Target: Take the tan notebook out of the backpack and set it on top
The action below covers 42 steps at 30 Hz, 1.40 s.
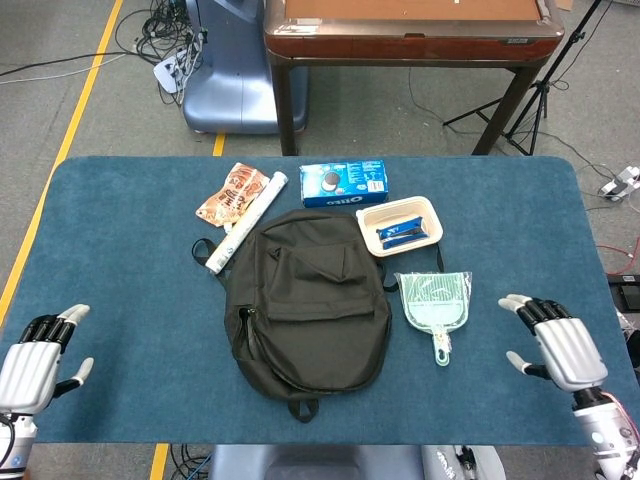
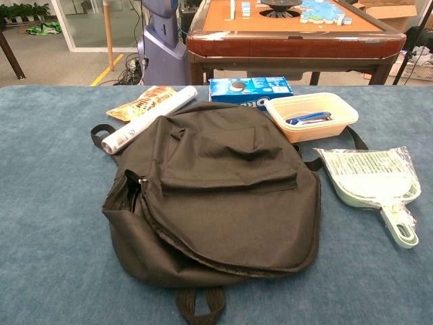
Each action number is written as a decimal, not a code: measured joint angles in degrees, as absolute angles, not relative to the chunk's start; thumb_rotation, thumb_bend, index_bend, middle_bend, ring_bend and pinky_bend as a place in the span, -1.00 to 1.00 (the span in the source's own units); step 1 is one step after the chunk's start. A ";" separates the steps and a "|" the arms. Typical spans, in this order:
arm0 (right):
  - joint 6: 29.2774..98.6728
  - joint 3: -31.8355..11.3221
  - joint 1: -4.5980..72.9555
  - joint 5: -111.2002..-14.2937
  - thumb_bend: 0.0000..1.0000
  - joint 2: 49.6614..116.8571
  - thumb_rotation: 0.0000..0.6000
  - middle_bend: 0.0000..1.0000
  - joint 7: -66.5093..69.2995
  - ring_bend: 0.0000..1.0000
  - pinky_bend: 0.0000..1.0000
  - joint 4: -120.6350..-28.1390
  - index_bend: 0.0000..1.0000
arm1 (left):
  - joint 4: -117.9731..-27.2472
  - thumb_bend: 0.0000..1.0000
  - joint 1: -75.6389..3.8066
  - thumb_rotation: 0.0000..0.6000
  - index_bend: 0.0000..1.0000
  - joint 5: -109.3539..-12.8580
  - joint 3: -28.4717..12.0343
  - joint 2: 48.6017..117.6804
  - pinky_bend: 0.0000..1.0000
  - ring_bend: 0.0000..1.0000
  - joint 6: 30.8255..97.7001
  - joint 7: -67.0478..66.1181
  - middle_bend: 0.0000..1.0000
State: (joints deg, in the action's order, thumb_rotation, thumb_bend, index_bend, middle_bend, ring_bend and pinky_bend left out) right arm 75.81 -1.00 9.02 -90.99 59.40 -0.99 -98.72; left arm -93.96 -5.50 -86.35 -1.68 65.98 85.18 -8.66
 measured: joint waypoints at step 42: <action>48.69 -0.01 32.21 -93.32 -0.92 88.02 1.00 -1.00 -10.19 -1.00 -1.00 -93.04 -1.00 | -94.06 -0.45 -4.22 1.00 -0.71 -86.48 -0.99 65.52 -0.74 -0.65 85.96 -7.92 -0.65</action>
